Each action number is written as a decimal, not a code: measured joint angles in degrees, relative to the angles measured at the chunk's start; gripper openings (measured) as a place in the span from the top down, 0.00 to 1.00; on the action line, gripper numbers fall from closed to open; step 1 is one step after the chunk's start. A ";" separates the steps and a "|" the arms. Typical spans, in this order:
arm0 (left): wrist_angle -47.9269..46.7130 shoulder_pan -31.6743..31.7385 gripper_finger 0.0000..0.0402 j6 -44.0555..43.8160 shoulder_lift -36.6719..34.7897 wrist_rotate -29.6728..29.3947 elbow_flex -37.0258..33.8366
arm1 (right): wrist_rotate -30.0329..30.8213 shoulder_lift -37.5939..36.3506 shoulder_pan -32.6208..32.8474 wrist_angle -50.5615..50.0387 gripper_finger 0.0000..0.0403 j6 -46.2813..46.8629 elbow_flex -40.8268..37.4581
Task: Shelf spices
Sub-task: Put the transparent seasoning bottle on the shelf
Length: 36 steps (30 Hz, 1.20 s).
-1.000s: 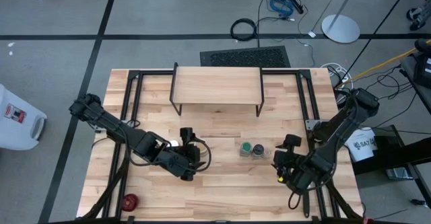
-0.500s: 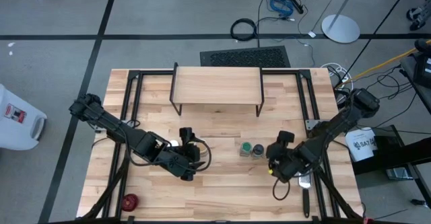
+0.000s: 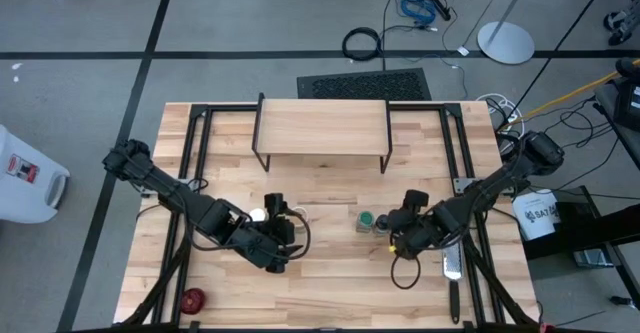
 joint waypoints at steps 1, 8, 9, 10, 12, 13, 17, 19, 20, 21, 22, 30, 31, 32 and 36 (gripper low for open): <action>0.02 -0.15 0.08 -0.02 0.00 0.02 -0.02 | -0.82 0.00 -0.32 0.60 0.18 -0.84 0.00; 0.02 -0.42 0.08 -1.40 0.00 0.02 0.00 | -2.49 0.13 -0.95 1.10 0.18 -3.95 0.00; 0.02 -0.42 0.08 -1.40 0.00 0.02 0.00 | -2.48 0.37 -1.07 1.15 0.18 -3.99 0.00; 0.02 -0.42 0.08 -1.40 0.00 0.02 -0.01 | -2.52 0.74 -1.12 1.11 0.18 -3.97 0.00; 0.01 -0.43 0.08 -1.40 0.00 0.02 -0.01 | -2.69 1.85 -1.38 1.22 0.18 -3.97 0.00; 0.04 -0.45 0.08 -1.40 0.00 0.02 -0.01 | -2.98 2.52 -1.50 1.23 0.18 -3.95 0.00; 0.02 -0.44 0.08 -1.38 0.00 0.02 0.00 | -3.89 4.95 -1.99 1.17 0.18 -4.28 0.00; 0.02 -0.42 0.08 -1.38 0.00 0.02 -0.01 | -4.10 5.69 -2.22 1.10 0.18 -4.76 0.00; 0.02 -0.42 0.08 -1.37 0.00 0.02 0.00 | -4.11 5.99 -2.39 1.07 0.18 -4.81 0.00; 0.02 -0.42 0.08 -1.34 0.00 0.02 0.00 | -4.19 6.12 -2.59 1.07 0.18 -4.85 0.00; 0.01 -0.42 0.08 -1.20 0.00 0.02 0.00 | -4.14 6.19 -2.78 1.10 0.18 -4.84 0.00; 0.02 -0.42 0.08 -0.85 0.00 0.00 -0.01 | -5.58 6.21 -3.35 1.16 0.22 -4.75 0.00; 0.02 -0.42 0.08 -0.85 0.00 0.00 -0.01 | -5.60 6.21 -3.31 1.16 0.24 -4.75 0.00; 0.02 -0.42 0.08 -0.85 0.00 0.00 0.00 | -5.63 6.21 -3.31 1.23 0.26 -4.75 0.00; 0.02 -0.42 0.08 -0.85 0.00 0.00 -0.02 | -6.90 6.21 -3.35 1.90 0.33 -4.77 0.00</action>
